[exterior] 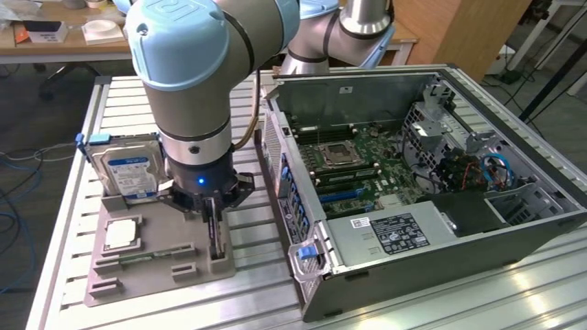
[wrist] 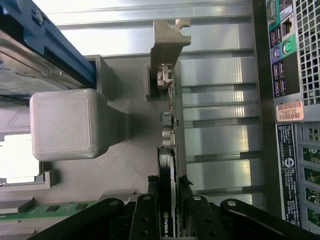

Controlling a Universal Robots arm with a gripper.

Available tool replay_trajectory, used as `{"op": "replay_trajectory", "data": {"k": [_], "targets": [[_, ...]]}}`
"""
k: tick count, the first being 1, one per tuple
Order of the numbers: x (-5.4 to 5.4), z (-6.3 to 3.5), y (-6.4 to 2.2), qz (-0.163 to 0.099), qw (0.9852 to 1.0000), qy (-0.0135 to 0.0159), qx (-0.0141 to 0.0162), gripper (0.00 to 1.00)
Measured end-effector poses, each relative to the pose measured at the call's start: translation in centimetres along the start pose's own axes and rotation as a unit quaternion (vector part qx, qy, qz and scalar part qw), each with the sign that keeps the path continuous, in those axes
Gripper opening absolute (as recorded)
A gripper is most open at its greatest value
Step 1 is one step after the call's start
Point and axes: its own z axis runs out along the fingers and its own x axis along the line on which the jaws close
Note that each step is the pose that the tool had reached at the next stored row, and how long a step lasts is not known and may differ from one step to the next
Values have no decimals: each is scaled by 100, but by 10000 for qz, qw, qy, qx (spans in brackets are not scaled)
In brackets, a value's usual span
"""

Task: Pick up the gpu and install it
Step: 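Pick up the gpu and move the gpu toward the slot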

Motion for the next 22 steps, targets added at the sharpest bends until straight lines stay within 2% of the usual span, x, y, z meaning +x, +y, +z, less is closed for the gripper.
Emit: {"op": "replay_trajectory", "data": {"k": [4,6,10,22], "targets": [[0,-1,0,0,10000,0,-1,27],[1,-41,4,0,10000,0,-11,27],[-1,-220,21,0,10000,1,-19,27],[-4,-763,76,-4,10000,2,-20,26]]}}
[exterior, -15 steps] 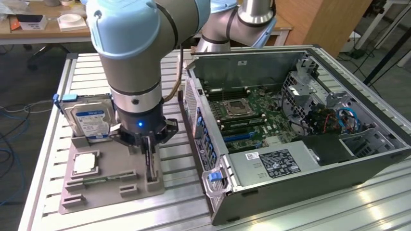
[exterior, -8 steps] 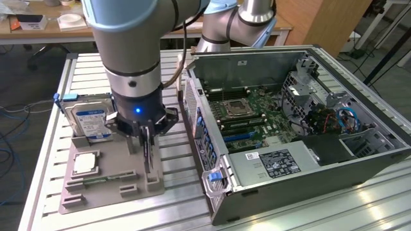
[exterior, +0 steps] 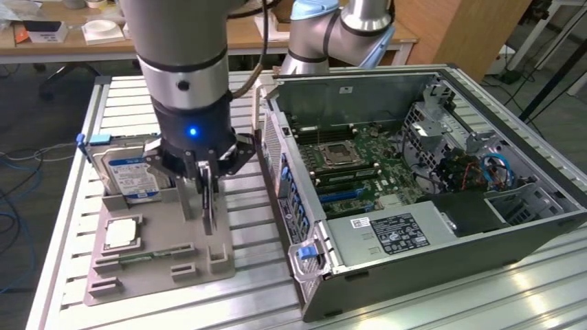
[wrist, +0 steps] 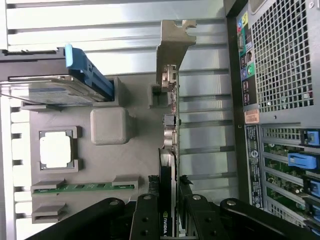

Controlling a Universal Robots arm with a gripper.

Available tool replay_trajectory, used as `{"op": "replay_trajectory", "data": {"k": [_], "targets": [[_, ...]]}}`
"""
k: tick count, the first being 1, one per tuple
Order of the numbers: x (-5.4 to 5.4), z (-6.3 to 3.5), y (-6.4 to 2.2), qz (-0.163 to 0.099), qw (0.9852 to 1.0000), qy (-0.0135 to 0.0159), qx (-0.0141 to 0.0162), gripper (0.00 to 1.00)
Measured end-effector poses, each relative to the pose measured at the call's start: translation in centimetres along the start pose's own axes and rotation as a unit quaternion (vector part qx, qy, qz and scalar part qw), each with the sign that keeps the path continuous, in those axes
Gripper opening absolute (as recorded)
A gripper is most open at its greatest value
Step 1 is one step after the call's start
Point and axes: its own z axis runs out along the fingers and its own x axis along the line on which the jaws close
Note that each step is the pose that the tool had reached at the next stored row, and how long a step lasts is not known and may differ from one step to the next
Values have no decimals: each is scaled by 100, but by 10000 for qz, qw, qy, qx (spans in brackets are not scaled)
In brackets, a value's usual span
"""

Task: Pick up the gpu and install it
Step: 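Pick up the gpu and move the gpu toward the slot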

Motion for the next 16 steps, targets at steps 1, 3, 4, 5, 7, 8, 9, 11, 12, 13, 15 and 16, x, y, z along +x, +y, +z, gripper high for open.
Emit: {"op": "replay_trajectory", "data": {"k": [1,3,4,5,7,8,9,11,12,13,15,16], "targets": [[0,-45,5,0,10000,0,0,26],[-1,-137,14,0,10000,0,0,26],[-1,-182,19,-1,10000,0,0,26],[-1,-226,23,0,10000,0,0,26],[-2,-316,32,-3,10000,0,0,26],[-2,-365,37,-6,10000,1,0,26],[-2,-410,41,-8,10000,1,0,26],[-3,-500,50,-10,10000,2,0,26],[-3,-544,55,-12,10000,1,0,26],[-3,-588,60,-13,10000,1,0,26],[-3,-678,69,-21,10000,2,0,26],[-3,-727,74,-27,10000,3,0,26]]}}
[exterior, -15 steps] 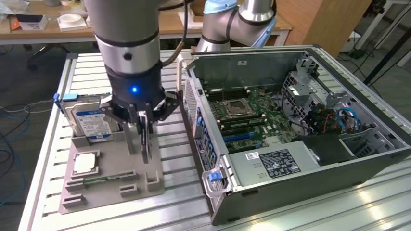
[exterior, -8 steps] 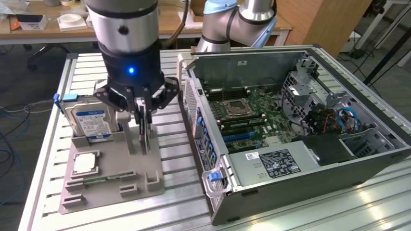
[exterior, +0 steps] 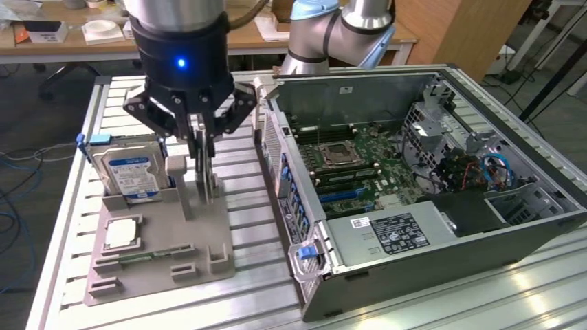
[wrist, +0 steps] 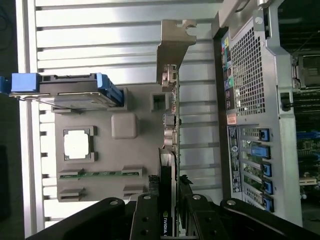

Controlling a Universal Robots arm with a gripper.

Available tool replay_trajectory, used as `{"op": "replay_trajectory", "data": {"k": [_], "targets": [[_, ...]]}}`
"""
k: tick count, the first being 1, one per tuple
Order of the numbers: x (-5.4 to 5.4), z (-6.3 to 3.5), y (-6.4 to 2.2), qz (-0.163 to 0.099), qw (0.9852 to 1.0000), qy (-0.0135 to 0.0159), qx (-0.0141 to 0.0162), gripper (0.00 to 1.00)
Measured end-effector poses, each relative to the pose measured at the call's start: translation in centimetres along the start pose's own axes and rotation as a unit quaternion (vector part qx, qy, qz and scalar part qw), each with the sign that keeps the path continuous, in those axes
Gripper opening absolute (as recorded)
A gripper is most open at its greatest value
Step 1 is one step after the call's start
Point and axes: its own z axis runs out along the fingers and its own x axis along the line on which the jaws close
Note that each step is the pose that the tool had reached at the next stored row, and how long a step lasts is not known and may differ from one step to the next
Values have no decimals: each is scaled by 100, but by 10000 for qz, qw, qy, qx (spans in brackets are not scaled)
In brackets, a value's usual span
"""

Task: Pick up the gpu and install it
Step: 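Pick up the gpu and move the gpu toward the slot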

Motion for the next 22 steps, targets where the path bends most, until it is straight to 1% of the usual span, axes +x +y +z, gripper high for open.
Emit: {"op": "replay_trajectory", "data": {"k": [3,5,6,12,13,17,19,22], "targets": [[-1,-130,13,-12,10000,2,0,26],[-1,-160,16,-13,10000,2,-1,26],[-1,-197,20,-15,10000,2,-1,26],[-2,-469,48,-22,10000,3,-5,26],[-3,-498,51,-22,10000,3,-7,26],[-14,-497,52,-23,10000,5,-7,26],[-70,-495,69,-21,10000,7,-7,26],[-188,-491,94,-21,10000,9,-9,26]]}}
